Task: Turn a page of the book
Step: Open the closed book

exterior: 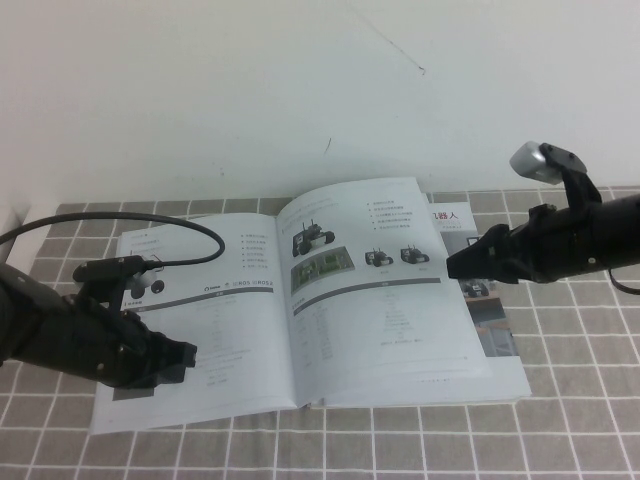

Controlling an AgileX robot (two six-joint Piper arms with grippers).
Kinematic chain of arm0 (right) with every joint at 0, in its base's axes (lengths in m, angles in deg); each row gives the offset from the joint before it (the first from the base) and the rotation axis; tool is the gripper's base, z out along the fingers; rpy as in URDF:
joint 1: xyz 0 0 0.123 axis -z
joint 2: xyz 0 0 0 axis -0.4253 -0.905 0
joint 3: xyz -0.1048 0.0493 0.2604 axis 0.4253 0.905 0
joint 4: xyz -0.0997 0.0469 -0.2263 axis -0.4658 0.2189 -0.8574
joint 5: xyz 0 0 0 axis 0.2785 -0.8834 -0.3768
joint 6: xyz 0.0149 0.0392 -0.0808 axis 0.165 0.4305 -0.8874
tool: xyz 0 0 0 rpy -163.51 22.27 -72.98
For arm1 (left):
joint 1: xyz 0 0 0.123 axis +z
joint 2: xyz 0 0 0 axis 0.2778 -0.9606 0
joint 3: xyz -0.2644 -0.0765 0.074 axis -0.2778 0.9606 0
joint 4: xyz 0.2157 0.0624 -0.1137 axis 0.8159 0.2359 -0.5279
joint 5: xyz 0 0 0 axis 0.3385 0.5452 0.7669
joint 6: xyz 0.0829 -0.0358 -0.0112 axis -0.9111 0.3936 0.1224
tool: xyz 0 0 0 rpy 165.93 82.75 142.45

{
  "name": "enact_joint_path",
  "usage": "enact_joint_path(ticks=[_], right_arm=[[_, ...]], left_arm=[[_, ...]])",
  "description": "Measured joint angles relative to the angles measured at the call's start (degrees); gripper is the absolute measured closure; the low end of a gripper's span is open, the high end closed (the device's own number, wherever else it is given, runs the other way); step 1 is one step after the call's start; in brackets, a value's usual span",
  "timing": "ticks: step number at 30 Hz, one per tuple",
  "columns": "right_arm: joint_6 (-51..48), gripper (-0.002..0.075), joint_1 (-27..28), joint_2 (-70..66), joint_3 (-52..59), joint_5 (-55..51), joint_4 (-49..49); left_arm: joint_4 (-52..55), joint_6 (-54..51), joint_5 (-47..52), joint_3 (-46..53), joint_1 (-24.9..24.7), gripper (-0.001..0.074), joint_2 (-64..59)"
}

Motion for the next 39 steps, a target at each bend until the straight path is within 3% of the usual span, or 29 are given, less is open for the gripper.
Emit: enact_joint_path(ticks=[11,39], right_arm=[[-3.78,0.0315,0.00,-6.78,0.00,-1.43,5.34],[-8.03,0.0315,0.03,-8.98,0.00,0.54,10.00]], left_arm=[[-0.24,0.00,0.00,0.00,0.00,0.0739,-0.04],[-0.37,-0.14,0.32,-0.32,0.00,0.0739,-0.30]])
